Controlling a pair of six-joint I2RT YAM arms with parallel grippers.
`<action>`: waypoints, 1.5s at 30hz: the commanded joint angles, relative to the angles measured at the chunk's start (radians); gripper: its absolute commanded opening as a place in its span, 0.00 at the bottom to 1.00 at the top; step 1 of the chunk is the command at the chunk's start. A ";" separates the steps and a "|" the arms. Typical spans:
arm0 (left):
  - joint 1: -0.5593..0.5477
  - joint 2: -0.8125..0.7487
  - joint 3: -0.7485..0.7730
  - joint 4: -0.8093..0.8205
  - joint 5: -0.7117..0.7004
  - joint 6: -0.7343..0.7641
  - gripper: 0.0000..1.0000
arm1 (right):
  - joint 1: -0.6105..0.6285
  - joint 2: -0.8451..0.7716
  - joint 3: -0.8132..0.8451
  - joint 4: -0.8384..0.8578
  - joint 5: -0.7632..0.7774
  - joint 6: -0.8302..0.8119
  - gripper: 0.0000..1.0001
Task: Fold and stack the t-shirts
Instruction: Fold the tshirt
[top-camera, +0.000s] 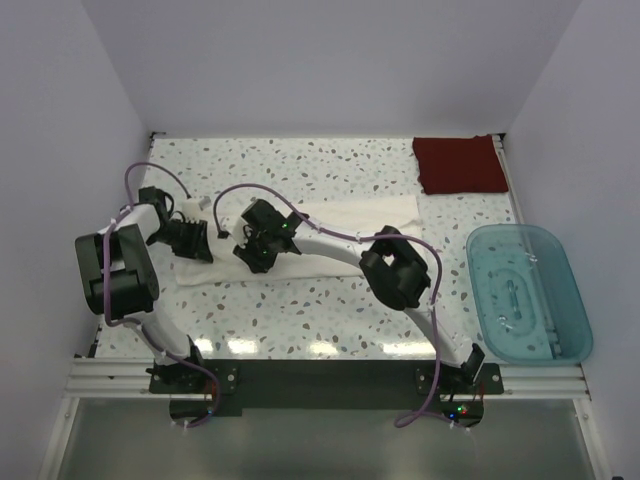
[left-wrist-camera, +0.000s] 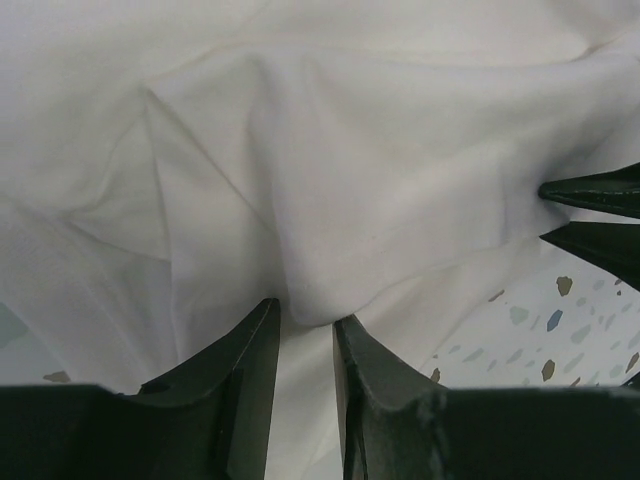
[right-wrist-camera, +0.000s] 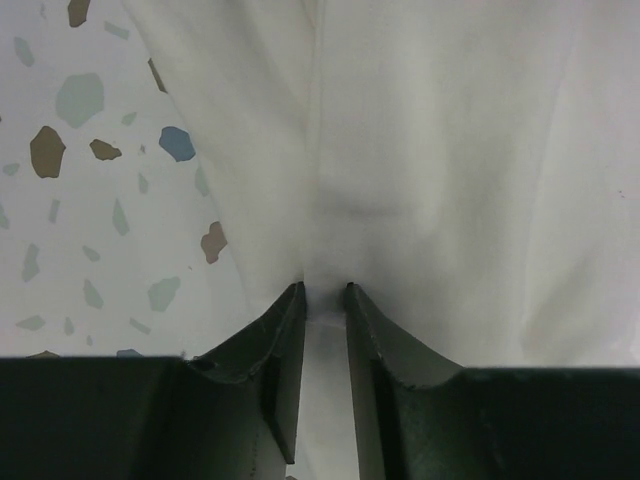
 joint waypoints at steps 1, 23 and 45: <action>-0.007 0.014 0.046 0.042 0.002 -0.004 0.32 | 0.005 -0.017 0.040 0.003 0.037 -0.020 0.25; -0.020 0.044 0.227 0.007 0.006 0.016 0.00 | -0.036 -0.091 0.112 0.025 0.138 -0.057 0.00; -0.083 0.113 0.408 0.057 -0.031 0.090 0.00 | -0.109 -0.100 0.079 0.030 0.075 -0.070 0.00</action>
